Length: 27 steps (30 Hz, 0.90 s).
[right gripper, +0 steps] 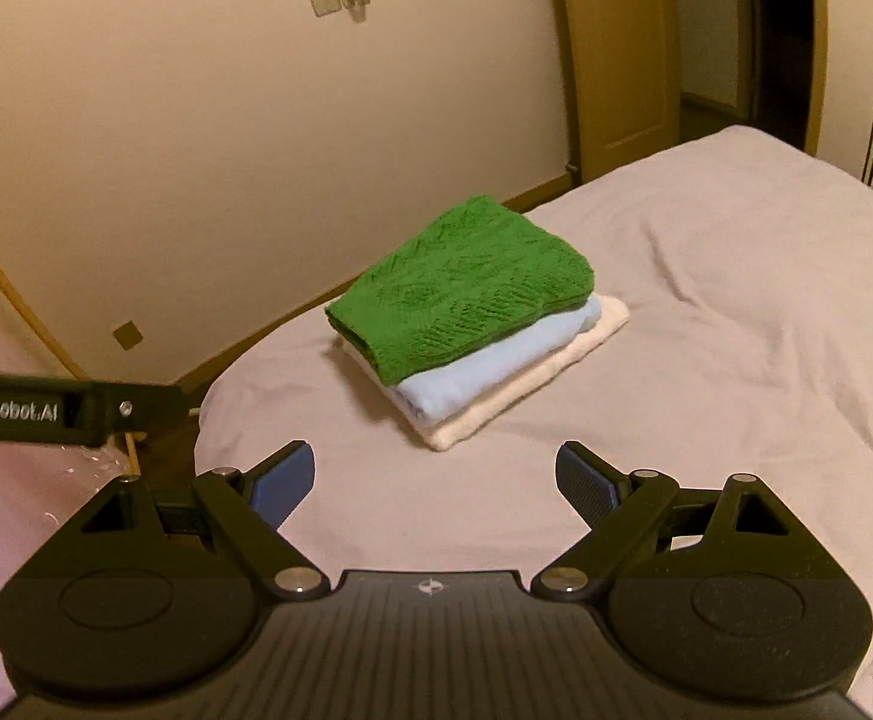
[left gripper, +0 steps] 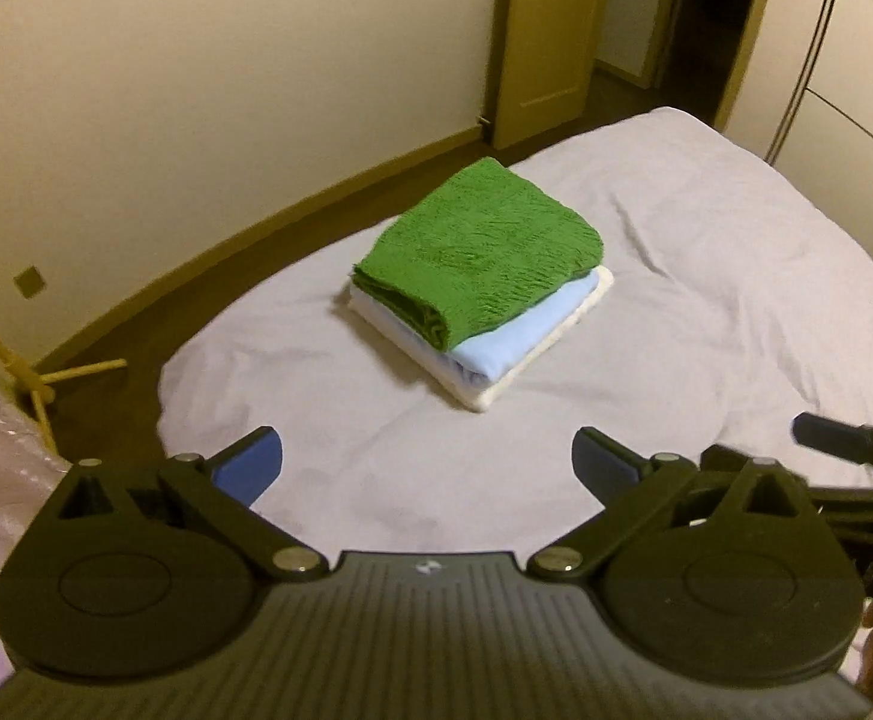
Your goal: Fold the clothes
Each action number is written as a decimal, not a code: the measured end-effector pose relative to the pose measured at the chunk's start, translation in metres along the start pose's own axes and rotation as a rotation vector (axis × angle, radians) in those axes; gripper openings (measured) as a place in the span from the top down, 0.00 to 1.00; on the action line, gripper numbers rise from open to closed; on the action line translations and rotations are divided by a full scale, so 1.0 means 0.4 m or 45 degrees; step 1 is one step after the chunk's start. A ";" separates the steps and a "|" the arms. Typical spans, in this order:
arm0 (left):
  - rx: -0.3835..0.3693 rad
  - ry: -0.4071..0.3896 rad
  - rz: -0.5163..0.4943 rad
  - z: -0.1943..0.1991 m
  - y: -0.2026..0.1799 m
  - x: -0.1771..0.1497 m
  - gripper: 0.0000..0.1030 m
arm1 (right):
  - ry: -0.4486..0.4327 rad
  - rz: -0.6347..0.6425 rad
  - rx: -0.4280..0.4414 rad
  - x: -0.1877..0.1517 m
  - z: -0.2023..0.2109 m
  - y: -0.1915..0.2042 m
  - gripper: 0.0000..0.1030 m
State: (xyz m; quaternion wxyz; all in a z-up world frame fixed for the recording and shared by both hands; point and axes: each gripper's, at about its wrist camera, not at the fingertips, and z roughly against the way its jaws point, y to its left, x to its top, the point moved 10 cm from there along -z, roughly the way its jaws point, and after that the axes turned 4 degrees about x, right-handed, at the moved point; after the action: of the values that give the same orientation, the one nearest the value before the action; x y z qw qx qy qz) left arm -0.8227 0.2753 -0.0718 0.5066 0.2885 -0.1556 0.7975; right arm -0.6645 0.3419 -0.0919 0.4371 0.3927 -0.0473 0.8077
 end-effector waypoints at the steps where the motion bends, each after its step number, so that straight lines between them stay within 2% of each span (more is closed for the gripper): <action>1: 0.018 -0.011 -0.003 0.013 -0.006 -0.005 0.01 | -0.005 0.003 -0.005 -0.003 0.014 -0.006 0.13; 9: 0.189 -0.067 -0.055 0.102 -0.050 -0.038 0.01 | -0.009 0.038 -0.059 -0.025 0.071 -0.056 0.12; 12: 0.195 -0.073 -0.039 0.125 -0.069 -0.052 0.01 | -0.011 0.041 -0.049 -0.033 0.088 -0.068 0.11; 15: 0.197 -0.061 -0.017 0.132 -0.084 -0.064 0.01 | -0.018 0.029 -0.020 -0.038 0.104 -0.079 0.02; 20: 0.204 -0.037 0.020 0.141 -0.107 -0.082 0.01 | -0.023 0.032 0.014 -0.039 0.134 -0.097 0.02; 27: 0.218 0.027 0.052 0.109 -0.130 -0.109 0.01 | 0.027 0.056 0.022 -0.048 0.115 -0.121 0.02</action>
State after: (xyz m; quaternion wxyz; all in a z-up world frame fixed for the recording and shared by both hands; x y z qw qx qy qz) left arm -0.7488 0.2431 -0.0667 0.4652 0.3189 -0.0874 0.8211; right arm -0.5954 0.3395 -0.0863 0.4164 0.3867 -0.0441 0.8217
